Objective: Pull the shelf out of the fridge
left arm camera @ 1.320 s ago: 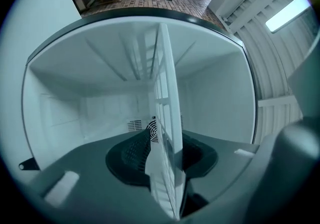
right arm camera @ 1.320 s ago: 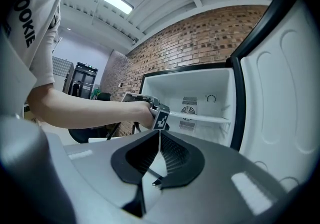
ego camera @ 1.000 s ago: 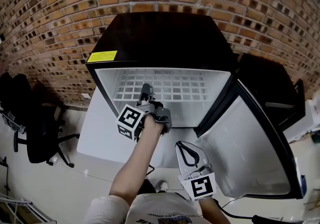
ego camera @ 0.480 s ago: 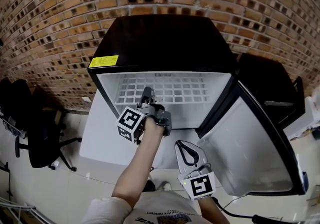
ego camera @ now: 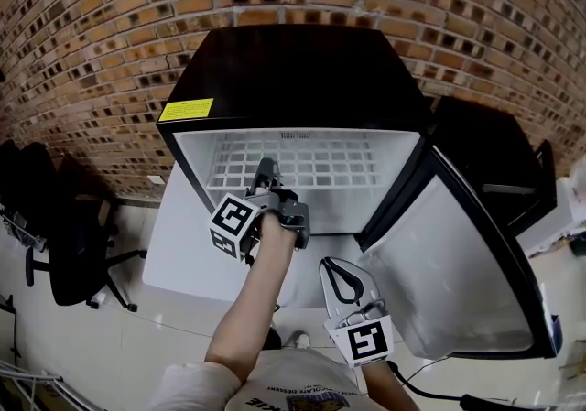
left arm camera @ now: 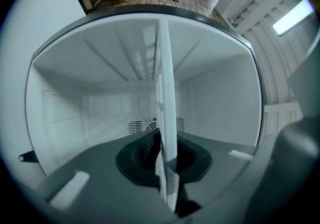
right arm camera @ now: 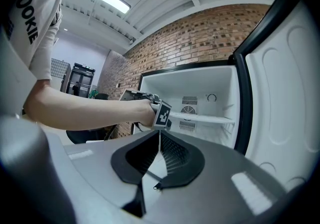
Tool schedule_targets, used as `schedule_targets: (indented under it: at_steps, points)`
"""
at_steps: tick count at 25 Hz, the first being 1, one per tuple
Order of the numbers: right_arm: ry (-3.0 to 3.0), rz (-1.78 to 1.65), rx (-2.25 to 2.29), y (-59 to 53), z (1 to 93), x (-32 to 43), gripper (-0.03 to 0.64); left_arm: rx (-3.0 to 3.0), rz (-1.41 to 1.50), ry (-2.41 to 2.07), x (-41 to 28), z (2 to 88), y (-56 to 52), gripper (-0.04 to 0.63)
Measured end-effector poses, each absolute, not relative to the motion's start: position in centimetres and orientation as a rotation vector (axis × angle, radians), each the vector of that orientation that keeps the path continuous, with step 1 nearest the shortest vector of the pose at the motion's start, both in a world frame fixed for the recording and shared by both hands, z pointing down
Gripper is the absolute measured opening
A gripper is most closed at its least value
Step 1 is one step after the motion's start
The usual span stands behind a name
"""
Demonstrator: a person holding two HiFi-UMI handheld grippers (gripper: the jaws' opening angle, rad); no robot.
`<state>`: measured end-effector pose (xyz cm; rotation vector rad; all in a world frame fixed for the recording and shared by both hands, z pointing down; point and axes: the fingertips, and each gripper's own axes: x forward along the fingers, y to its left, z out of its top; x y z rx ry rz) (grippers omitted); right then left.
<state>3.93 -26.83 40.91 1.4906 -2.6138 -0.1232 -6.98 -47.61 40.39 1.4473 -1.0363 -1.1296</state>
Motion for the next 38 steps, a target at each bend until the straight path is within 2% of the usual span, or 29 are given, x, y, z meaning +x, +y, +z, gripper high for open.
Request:
schedule_targets:
  at_steps: [38]
  points:
    - [-2.683,-0.204,1.487,-24.3,38.4,5.2,0.015,1.484,-1.155,-0.975,-7.2,40.6,-38.8,0.018]
